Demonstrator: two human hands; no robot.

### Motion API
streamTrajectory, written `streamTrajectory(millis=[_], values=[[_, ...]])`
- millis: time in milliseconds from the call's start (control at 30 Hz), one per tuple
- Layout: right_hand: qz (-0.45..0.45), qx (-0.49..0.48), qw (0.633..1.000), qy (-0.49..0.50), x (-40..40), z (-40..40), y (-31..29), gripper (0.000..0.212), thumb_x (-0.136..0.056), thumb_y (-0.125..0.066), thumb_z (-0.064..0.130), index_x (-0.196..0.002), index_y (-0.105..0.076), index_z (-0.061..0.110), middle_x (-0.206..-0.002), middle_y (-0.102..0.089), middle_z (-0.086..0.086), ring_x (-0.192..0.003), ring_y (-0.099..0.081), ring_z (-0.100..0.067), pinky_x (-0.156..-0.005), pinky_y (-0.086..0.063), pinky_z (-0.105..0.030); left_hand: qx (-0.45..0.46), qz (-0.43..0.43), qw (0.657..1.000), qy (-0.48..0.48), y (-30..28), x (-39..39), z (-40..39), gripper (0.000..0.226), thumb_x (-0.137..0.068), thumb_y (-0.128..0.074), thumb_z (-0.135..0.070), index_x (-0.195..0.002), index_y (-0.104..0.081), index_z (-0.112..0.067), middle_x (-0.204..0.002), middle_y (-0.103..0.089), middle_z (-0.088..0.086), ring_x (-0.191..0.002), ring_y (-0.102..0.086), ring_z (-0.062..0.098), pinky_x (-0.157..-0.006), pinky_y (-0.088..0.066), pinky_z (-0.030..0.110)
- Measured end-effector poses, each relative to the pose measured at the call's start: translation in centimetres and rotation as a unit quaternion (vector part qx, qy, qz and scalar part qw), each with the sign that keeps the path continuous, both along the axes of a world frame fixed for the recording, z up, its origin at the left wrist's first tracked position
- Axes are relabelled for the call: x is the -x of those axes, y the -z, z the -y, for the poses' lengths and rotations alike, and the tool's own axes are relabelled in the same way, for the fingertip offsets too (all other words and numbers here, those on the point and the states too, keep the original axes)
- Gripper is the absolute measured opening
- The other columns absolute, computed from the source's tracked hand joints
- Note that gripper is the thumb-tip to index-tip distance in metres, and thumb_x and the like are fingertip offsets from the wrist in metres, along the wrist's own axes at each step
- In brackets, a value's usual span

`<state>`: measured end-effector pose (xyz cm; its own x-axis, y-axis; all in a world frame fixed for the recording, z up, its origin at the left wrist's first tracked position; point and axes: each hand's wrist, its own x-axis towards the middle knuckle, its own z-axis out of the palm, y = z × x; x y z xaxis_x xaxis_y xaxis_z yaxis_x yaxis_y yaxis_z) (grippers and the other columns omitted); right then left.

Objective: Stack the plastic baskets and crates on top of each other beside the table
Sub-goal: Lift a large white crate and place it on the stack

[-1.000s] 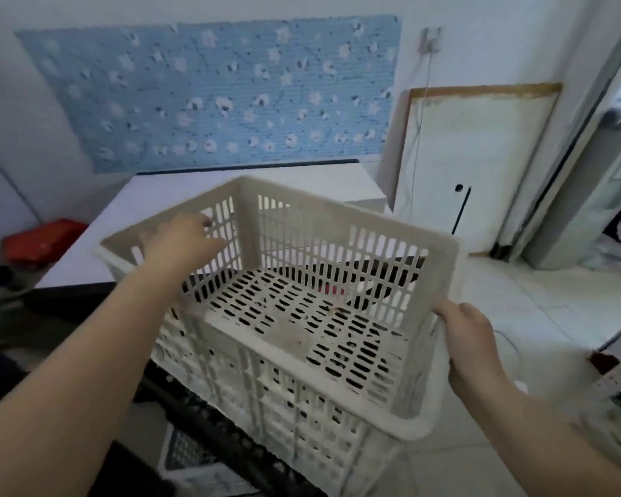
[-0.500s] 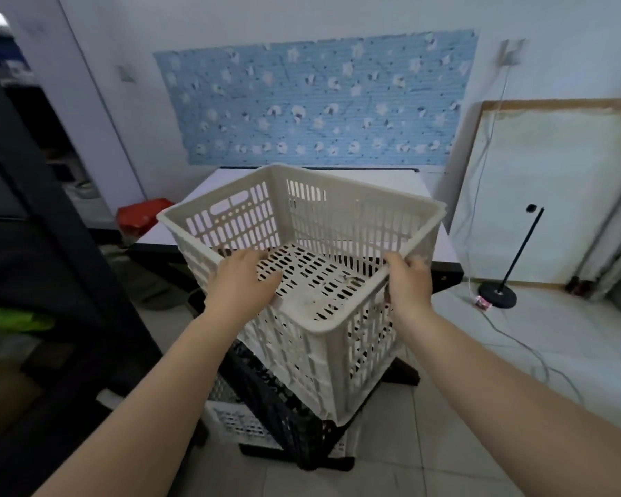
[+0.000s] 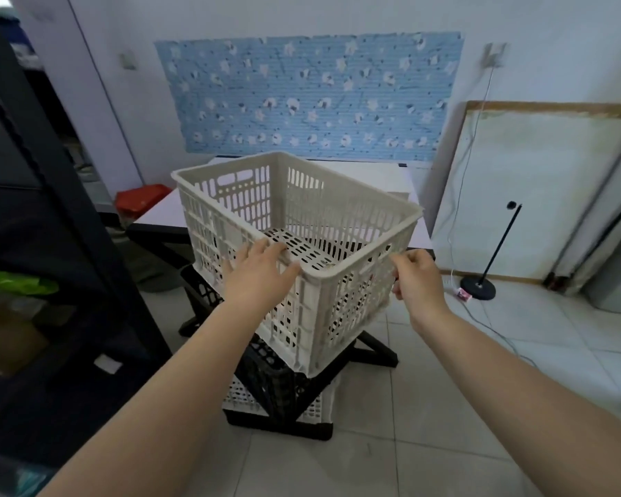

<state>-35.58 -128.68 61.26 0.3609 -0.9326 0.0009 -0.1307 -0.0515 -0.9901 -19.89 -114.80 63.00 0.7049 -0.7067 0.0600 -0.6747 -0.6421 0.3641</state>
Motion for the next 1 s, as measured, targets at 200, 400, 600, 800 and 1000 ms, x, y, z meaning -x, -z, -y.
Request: streamTrajectory(millis=[200, 400, 600, 800, 1000], values=[[-0.007, 0.016, 0.998, -0.062, 1.0, 4.7, -0.6, 0.022, -0.091, -0.055, 0.025, -0.073, -0.042, 0.024, -0.076, -0.048, -0.001, -0.060, -0.045, -0.014, -0.066, -0.044, -0.033, 0.017, -0.008, 0.997, -0.076, 0.4, 1.9, 1.7, 0.056, -0.092, -0.037, -0.052, -0.143, -0.035, -0.030, -0.158, -0.025, -0.005, -0.147, -0.019, 0.023, -0.118, -0.019, 0.051], [-0.027, 0.084, 0.992, -0.089, 2.2, 12.1, -0.2, 0.031, -0.085, -0.064, 0.028, -0.109, -0.046, 0.017, -0.113, -0.042, -0.002, -0.096, -0.046, -0.016, -0.080, -0.042, -0.029, 0.076, -0.040, 0.978, -0.191, 0.6, 5.2, 4.4, 0.070, -0.089, -0.045, -0.055, -0.150, -0.022, -0.028, -0.161, -0.016, 0.001, -0.148, -0.014, 0.027, -0.118, -0.021, 0.049], [-0.056, 0.068, 0.986, -0.144, 1.5, 16.8, 0.9, 0.073, -0.081, -0.069, 0.038, -0.139, -0.029, 0.018, -0.139, -0.030, -0.011, -0.120, -0.041, -0.024, -0.098, -0.040, -0.032, 0.246, -0.152, 0.918, -0.270, 2.8, 8.4, 6.0, 0.085, -0.078, -0.056, -0.061, -0.149, -0.017, -0.033, -0.157, -0.028, -0.002, -0.142, -0.033, 0.025, -0.111, -0.036, 0.049], [-0.041, -0.170, 0.972, -0.158, -2.1, 19.9, 2.7, 0.107, -0.070, -0.072, 0.054, -0.148, -0.007, 0.023, -0.146, -0.037, -0.010, -0.128, -0.044, -0.035, -0.103, -0.042, -0.054, 0.387, -0.311, 0.789, -0.361, 3.0, 7.5, 7.5, 0.073, -0.085, -0.061, -0.041, -0.147, -0.028, -0.019, -0.142, -0.048, 0.006, -0.126, -0.049, 0.027, -0.107, -0.040, 0.042], [-0.030, -0.131, 0.978, -0.158, -4.9, 21.9, 4.3, 0.078, -0.079, -0.068, 0.038, -0.140, -0.026, 0.016, -0.130, -0.049, -0.009, -0.116, -0.051, -0.030, -0.100, -0.044, -0.052, 0.451, -0.321, 0.748, -0.366, 3.5, 6.0, 9.4, 0.042, -0.086, -0.057, -0.007, -0.124, -0.046, -0.022, -0.104, -0.056, 0.002, -0.114, -0.054, 0.031, -0.104, -0.044, 0.048]])
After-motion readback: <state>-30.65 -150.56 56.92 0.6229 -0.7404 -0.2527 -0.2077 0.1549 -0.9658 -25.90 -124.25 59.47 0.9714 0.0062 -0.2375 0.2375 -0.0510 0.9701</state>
